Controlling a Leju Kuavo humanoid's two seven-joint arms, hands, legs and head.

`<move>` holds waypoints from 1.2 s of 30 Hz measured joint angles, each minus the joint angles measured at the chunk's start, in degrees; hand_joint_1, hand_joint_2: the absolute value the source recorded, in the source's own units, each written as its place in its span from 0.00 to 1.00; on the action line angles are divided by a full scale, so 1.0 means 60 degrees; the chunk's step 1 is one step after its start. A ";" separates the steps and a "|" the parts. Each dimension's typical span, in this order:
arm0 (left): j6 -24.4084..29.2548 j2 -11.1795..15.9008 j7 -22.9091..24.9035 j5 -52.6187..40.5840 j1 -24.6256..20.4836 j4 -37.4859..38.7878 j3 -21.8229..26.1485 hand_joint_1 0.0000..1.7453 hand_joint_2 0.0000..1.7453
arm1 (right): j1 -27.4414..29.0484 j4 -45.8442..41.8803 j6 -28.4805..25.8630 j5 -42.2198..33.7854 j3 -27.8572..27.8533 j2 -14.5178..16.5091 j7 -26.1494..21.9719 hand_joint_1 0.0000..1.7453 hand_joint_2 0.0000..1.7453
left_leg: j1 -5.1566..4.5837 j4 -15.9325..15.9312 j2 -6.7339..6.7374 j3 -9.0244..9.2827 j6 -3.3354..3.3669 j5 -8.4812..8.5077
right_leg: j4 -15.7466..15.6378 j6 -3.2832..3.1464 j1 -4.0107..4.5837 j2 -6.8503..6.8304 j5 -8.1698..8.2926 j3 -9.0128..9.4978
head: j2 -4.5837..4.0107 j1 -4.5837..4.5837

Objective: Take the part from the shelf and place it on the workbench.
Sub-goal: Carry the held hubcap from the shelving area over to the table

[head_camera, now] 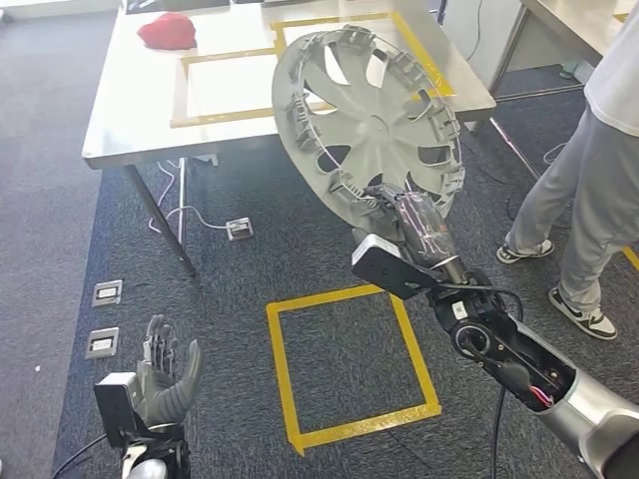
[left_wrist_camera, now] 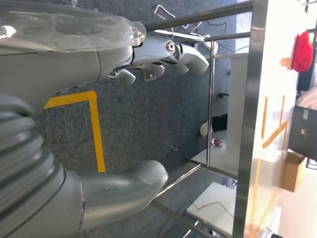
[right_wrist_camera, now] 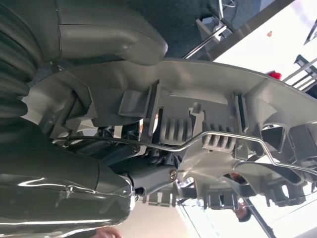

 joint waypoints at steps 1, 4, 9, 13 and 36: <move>0.0000 -0.0001 -0.0032 -0.0005 0.0003 -0.0010 0.0000 0.00 1.00 | -0.0012 0.0000 -0.0014 -0.0010 -0.0030 -0.0005 -0.0002 1.00 1.00 | 0.0013 -0.0052 0.0000 0.0109 0.0039 0.0005 | 0.0077 0.0045 -0.0005 -0.0011 -0.0018 0.0025 | 0.0000 0.0022; 0.0016 -0.0003 -0.0104 -0.0005 0.0002 -0.0033 0.0000 0.00 1.00 | -0.0042 0.0015 -0.0064 -0.0043 -0.0076 -0.0019 -0.0055 1.00 1.00 | 0.0029 -0.0118 0.0002 0.0425 0.0167 -0.0128 | 0.1223 0.0115 -0.0019 -0.0087 -0.0369 -0.0490 | 0.0000 0.0126; 0.0026 0.0001 -0.0133 0.0025 0.0109 -0.0035 0.0000 0.00 1.00 | -0.0084 0.0109 -0.0135 -0.0048 -0.0104 -0.0019 -0.0144 1.00 1.00 | -0.0007 -0.0060 -0.0040 0.0823 0.0199 -0.0539 | 0.2528 0.0163 -0.0012 -0.0104 -0.0918 -0.1807 | 0.0000 0.0327; 0.0016 0.0004 -0.0119 0.0032 0.0128 -0.0041 0.0000 0.00 1.00 | -0.0124 0.0182 -0.0158 -0.0051 -0.0175 -0.0024 -0.0098 1.00 1.00 | -0.0042 0.0070 -0.0103 0.1152 0.0080 -0.0938 | 0.0246 0.0018 0.0040 -0.0109 0.0889 -0.1406 | 0.0000 0.0425; -0.0299 -0.0052 0.0073 -0.0019 -0.0125 -0.0038 -0.0015 0.00 1.00 | -0.0362 0.0301 -0.0254 0.0016 -0.0486 -0.0175 0.0188 1.00 1.00 | 0.0113 -0.0087 0.0044 0.0367 0.0130 -0.0180 | 0.2301 0.0191 -0.0050 -0.0097 -0.0642 -0.1199 | 0.0000 0.0235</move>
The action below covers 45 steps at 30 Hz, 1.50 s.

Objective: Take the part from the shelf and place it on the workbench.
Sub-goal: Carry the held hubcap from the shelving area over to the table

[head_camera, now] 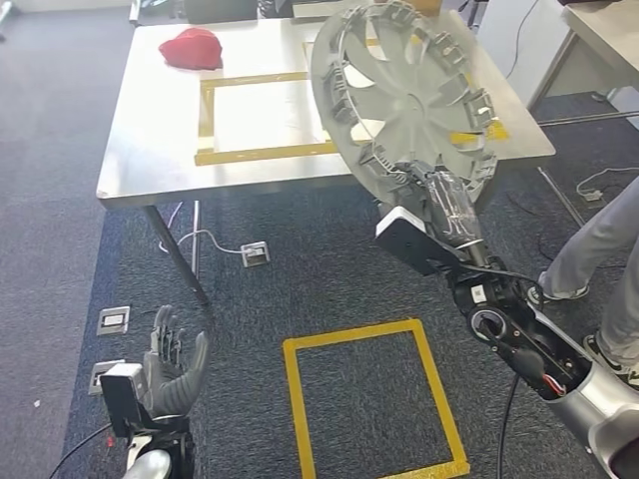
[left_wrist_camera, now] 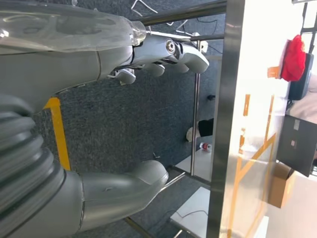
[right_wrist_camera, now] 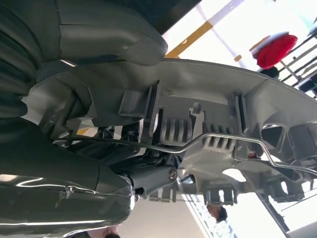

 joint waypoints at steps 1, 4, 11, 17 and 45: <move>-0.0020 -0.0015 0.0007 -0.0007 -0.0007 0.0015 0.0000 0.00 1.00 | 0.0003 0.0000 0.0005 0.0005 -0.0018 -0.0030 0.0005 1.00 1.00 | -0.0010 0.0003 -0.0005 0.0096 0.0014 -0.0089 | 0.0460 0.0017 0.0007 0.0000 -0.0283 -0.0366 | 0.0000 0.0055; -0.0049 -0.0053 0.0014 -0.0028 -0.0037 0.0067 0.0000 0.00 1.00 | 0.0006 0.0001 0.0016 0.0010 -0.0049 -0.0083 0.0031 1.00 1.00 | -0.0028 0.0027 -0.0027 0.0478 -0.0007 -0.0395 | 0.0046 0.0014 0.0025 -0.0004 -0.0174 -0.0675 | 0.0000 0.0186; -0.0072 -0.0148 0.0051 -0.0047 -0.0179 0.0151 -0.0011 0.00 1.00 | -0.0015 -0.0016 0.0028 0.0042 -0.0142 -0.0177 0.0047 1.00 1.00 | -0.0112 0.0231 -0.0067 0.0836 -0.0289 -0.0947 | -0.2285 -0.0322 0.0064 -0.0028 0.1734 -0.0150 | 0.0001 0.0230; -0.0189 -0.0163 0.0071 -0.0052 -0.0253 0.0217 -0.0011 0.00 1.00 | 0.0049 -0.0025 0.0029 0.0066 -0.0187 -0.0214 0.0077 1.00 1.00 | 0.0028 0.3037 0.0016 -0.1017 -0.0601 -0.1864 | -0.2307 -0.0443 0.0004 -0.0010 0.1421 0.0260 | 0.0000 -0.0045; -0.0025 -0.0168 0.0066 -0.0151 -0.0175 0.0263 -0.0018 0.00 1.00 | -0.0597 0.0378 -0.0070 -0.0167 -0.0226 -0.0281 0.0111 1.00 1.00 | -0.0111 0.0365 -0.0145 -0.0234 -0.0041 -0.0153 | -0.2003 -0.0065 0.0003 0.0040 0.1122 0.0149 | 0.0001 0.0019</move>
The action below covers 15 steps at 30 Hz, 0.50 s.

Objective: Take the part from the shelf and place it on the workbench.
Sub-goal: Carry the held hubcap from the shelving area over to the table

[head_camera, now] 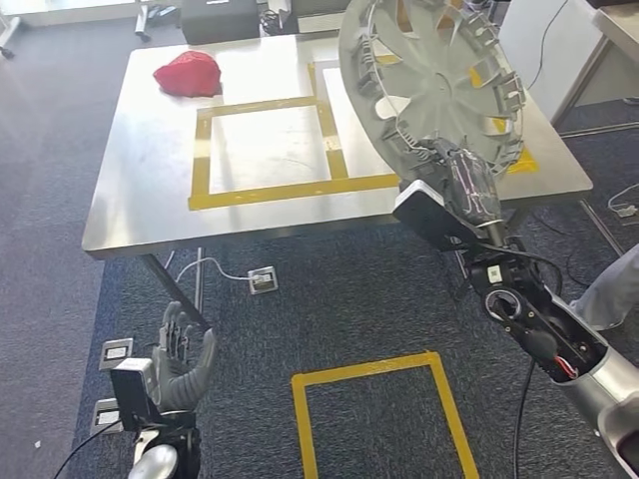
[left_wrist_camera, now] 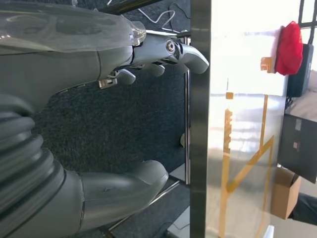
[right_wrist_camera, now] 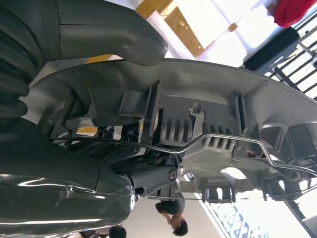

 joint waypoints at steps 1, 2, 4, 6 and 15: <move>0.0000 0.0000 0.0013 -0.0004 0.0000 0.0000 0.0000 0.00 1.00 | -0.0009 0.0018 -0.0014 -0.0021 0.0001 0.0000 0.0016 1.00 1.00 | 0.0004 -0.0022 0.0000 0.0012 -0.0012 0.0008 | 0.0000 -0.0016 0.0005 0.0000 -0.0003 0.0002 | 0.0000 -0.0037; 0.0000 0.0000 0.0028 -0.0006 -0.0001 0.0000 0.0000 0.00 1.00 | -0.0021 0.0041 -0.0030 -0.0048 -0.0001 0.0000 0.0032 1.00 1.00 | 0.0007 -0.0038 0.0000 0.0021 -0.0026 0.0015 | 0.0000 -0.0035 0.0010 -0.0001 -0.0006 0.0003 | -0.0001 -0.0066; 0.0000 0.0000 0.0062 -0.0014 -0.0003 0.0000 0.0000 0.00 1.00 | -0.0050 0.0100 -0.0060 -0.0093 -0.0003 0.0000 0.0047 1.00 1.00 | 0.0014 -0.0067 0.0000 0.0031 -0.0065 0.0027 | 0.0000 -0.0068 0.0020 -0.0003 -0.0008 0.0003 | -0.0001 -0.0105; 0.0000 0.0000 0.0082 -0.0021 -0.0005 0.0000 0.0000 0.00 1.00 | -0.0090 0.0170 -0.0087 -0.0108 -0.0004 0.0000 0.0046 1.00 1.00 | 0.0019 -0.0084 0.0000 0.0034 -0.0101 0.0035 | 0.0000 -0.0084 0.0026 -0.0003 -0.0008 0.0001 | -0.0001 -0.0123; -0.0095 -0.0016 0.0069 -0.0028 -0.0038 0.0004 0.0000 0.00 1.00 | -0.0570 0.0679 -0.0137 -0.0096 -0.0004 0.0000 0.0080 1.00 1.00 | 0.0028 -0.0096 0.0000 0.0038 -0.0235 0.0032 | 0.0000 -0.0109 0.0034 -0.0005 -0.0016 0.0005 | -0.0001 -0.0135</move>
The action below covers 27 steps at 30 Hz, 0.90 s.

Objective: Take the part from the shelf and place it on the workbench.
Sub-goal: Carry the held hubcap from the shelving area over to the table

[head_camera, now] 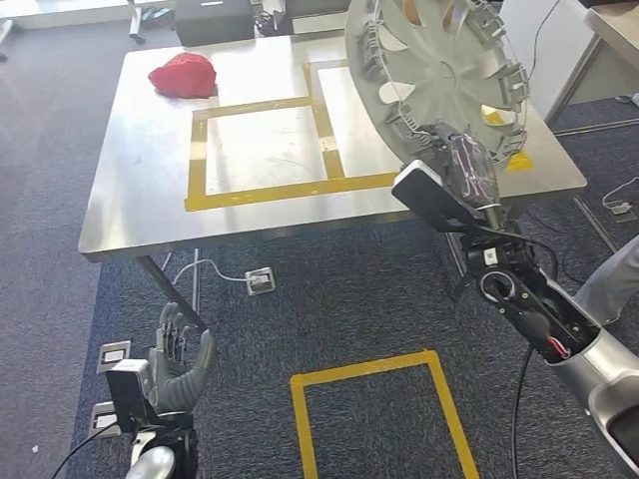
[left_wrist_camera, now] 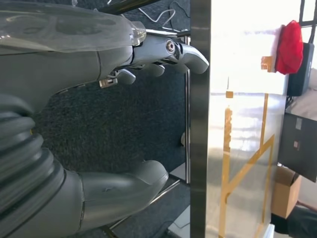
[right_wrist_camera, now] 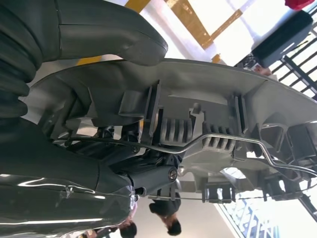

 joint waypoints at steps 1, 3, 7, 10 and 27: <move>-0.0039 -0.0002 -0.0015 0.0001 -0.0007 0.0000 0.0000 0.00 1.00 | -0.0074 0.0090 0.0002 0.0000 0.0000 0.0000 0.0020 1.00 1.00 | -0.0001 0.0001 0.0000 0.0000 0.0000 0.0000 | 0.0000 0.0000 -0.0002 0.0000 0.0000 0.0001 | 0.0000 -0.0001; -0.0116 -0.0018 -0.0058 0.0003 -0.0023 0.0005 0.0000 0.00 1.00 | -0.0220 0.0270 -0.0001 -0.0002 -0.0001 0.0000 0.0069 1.00 1.00 | -0.0003 0.0007 -0.0001 -0.0001 0.0000 -0.0001 | -0.0002 0.0001 -0.0005 0.0000 0.0000 0.0007 | 0.0000 0.0001; -0.0202 -0.0070 -0.0140 0.0005 -0.0068 0.0048 0.0000 0.00 1.00 | -0.0453 0.0579 -0.0006 -0.0017 0.0000 0.0004 0.0144 1.00 1.00 | -0.0031 0.0066 -0.0010 -0.0022 0.0066 -0.0047 | -0.0051 0.0037 -0.0046 -0.0011 0.0012 0.0037 | 0.0001 -0.0007; -0.0132 -0.0084 -0.0162 0.0006 -0.0087 0.0061 0.0000 0.00 1.00 | -0.0612 0.0747 -0.0005 -0.0018 0.0030 0.0024 0.0125 1.00 1.00 | -0.0037 0.0023 -0.0001 0.0010 0.0160 -0.0085 | -0.0133 0.0091 -0.0042 -0.0003 0.0013 0.0089 | 0.0000 -0.0035; -0.0138 -0.0176 -0.0156 0.0007 -0.0084 0.0154 -0.0023 0.00 1.00 | -0.0869 0.1413 -0.0176 -0.0106 0.0194 0.0112 0.0079 1.00 1.00 | 0.0382 0.0287 0.0028 0.0516 -0.0449 -0.0746 | 0.0170 0.0169 -0.0249 0.0011 0.0139 -0.0284 | 0.0000 0.0196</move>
